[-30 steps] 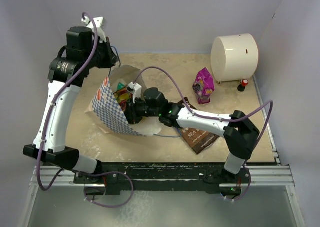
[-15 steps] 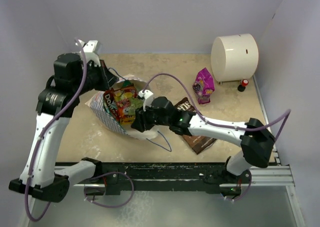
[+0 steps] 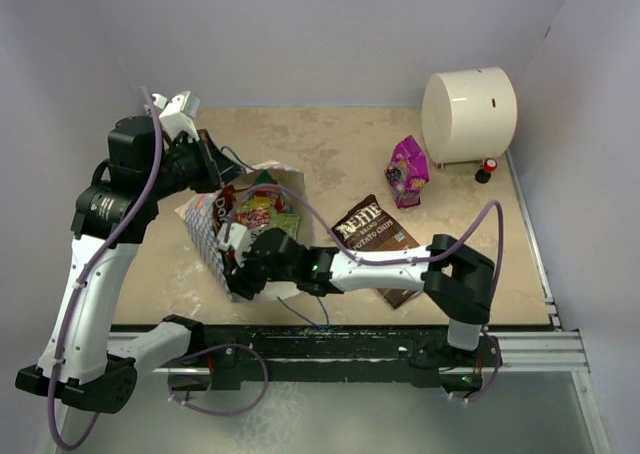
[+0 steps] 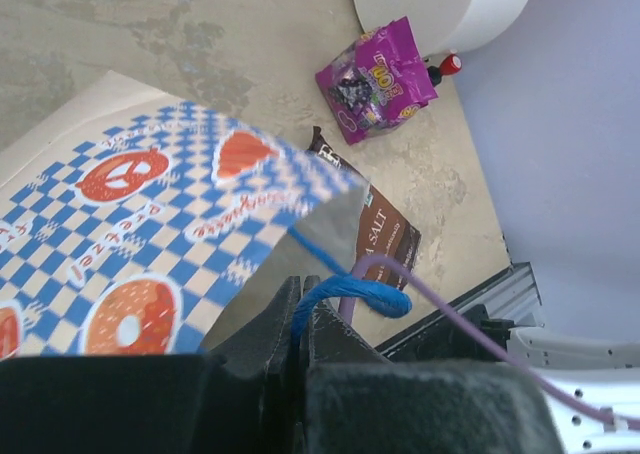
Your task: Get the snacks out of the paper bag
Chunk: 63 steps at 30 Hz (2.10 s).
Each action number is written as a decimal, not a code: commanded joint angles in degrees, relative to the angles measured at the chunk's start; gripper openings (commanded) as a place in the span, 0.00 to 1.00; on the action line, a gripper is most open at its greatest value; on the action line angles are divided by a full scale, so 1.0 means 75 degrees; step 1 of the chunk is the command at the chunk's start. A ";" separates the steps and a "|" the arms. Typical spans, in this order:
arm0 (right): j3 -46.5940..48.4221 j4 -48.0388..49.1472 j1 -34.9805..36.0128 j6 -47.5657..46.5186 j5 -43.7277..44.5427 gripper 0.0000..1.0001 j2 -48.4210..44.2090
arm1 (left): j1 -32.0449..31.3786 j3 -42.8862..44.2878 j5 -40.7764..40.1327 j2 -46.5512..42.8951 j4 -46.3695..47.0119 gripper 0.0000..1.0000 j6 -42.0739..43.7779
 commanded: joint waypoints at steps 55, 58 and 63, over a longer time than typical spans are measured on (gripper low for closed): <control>0.2047 0.1077 0.0255 0.2750 0.4268 0.00 0.0310 | 0.0003 0.1125 -0.2097 0.0282 -0.1091 0.00 -0.0634; 0.2321 0.0667 0.0247 0.2805 0.4326 0.00 0.0085 | 0.0003 0.1266 -0.2341 0.0311 -0.0930 0.00 -0.0393; 0.3005 -0.0220 0.0186 0.3084 0.4404 0.00 -0.0277 | -0.0003 0.1462 -0.3249 0.0259 -0.0860 0.00 0.0023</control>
